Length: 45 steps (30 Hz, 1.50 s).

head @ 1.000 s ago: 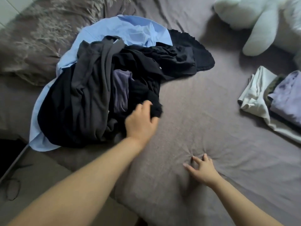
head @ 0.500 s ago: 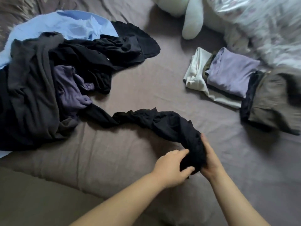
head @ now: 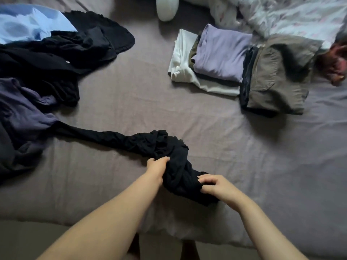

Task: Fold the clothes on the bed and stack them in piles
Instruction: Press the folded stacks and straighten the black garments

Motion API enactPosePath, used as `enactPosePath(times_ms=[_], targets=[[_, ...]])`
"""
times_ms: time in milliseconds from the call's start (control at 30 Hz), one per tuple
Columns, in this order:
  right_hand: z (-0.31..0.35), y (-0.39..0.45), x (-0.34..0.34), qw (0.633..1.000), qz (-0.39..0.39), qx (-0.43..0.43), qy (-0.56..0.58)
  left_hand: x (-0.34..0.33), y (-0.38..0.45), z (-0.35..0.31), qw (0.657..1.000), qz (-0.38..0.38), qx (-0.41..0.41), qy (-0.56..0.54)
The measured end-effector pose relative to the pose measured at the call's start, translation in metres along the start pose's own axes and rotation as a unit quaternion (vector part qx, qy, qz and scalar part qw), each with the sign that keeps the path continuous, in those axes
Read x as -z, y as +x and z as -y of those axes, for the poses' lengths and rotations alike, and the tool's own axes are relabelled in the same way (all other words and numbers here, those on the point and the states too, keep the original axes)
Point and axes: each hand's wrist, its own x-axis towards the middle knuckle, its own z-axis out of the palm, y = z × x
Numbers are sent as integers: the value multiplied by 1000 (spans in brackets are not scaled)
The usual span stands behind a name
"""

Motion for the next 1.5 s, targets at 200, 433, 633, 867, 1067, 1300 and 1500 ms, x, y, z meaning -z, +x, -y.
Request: enactPosePath(times_ms=[200,433,633,867,1067,1300,1500], targets=[[6,4,-8,991,-72,-44,-99,25,-10,28,1000,24,-13,15],[40,37,-55,997,-79,-6,6,47,-28,63,985,57,-36,162],[44,49,-64,982,-53,-19,-180,58,-41,35,852,-255,-307,338],[35,18,-48,1000,13,0,-23,59,-6,-17,633,19,-311,708],[14,1,-11,978,-167,16,-125,68,-18,-15,673,-35,-419,609],[39,-21,46,898,-361,130,-216,102,-39,-18,564,48,-354,744],[83,-40,64,874,-428,146,-178,83,-52,-50,633,-42,-360,684]])
